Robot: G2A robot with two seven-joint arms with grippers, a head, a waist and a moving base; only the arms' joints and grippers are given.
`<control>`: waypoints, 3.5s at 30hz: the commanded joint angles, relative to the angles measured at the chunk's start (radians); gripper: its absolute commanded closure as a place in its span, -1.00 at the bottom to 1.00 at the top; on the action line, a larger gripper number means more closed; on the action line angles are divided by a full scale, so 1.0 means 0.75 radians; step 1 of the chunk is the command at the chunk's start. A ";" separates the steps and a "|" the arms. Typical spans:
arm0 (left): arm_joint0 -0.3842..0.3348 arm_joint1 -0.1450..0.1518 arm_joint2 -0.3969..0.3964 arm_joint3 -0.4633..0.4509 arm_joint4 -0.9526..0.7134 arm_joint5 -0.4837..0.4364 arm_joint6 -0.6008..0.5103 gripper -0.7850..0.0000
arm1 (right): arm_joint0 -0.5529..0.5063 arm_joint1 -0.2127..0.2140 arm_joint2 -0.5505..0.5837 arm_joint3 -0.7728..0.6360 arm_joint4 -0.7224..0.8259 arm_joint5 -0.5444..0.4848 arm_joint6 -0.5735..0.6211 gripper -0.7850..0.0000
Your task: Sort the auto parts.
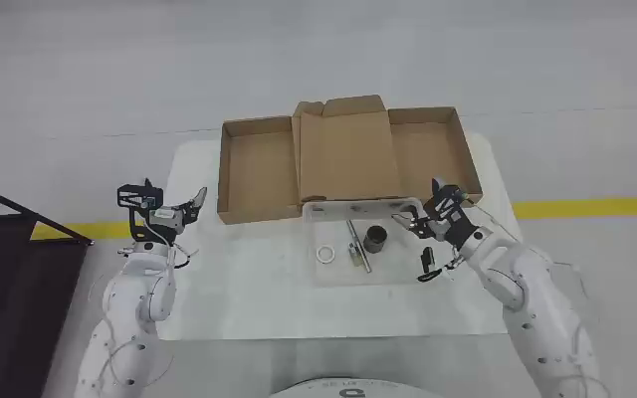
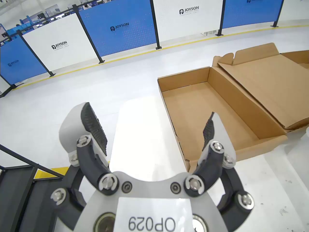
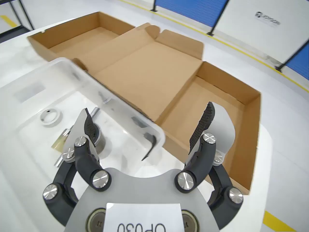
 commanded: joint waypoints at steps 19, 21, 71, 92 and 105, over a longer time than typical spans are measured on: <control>0.000 0.000 0.000 0.000 0.000 0.000 0.000 -1.00 | 0.188 -0.003 -0.174 0.197 0.116 -0.014 0.289 -0.98; 0.000 0.000 0.000 0.000 0.000 0.000 0.000 -1.00 | 0.200 -0.003 -0.189 0.207 0.119 -0.014 0.310 -0.95; 0.000 0.000 0.000 0.000 0.000 0.000 0.000 -1.00 | 0.325 0.025 -0.319 0.287 0.388 -0.029 0.620 0.01; 0.000 0.000 0.000 0.000 0.000 0.000 0.000 -1.00 | 0.411 0.032 -0.390 0.370 0.501 -0.011 0.719 0.51; 0.000 0.000 0.000 0.000 0.000 0.000 0.000 -1.00 | 0.374 0.057 -0.314 0.354 0.704 -0.122 0.680 1.00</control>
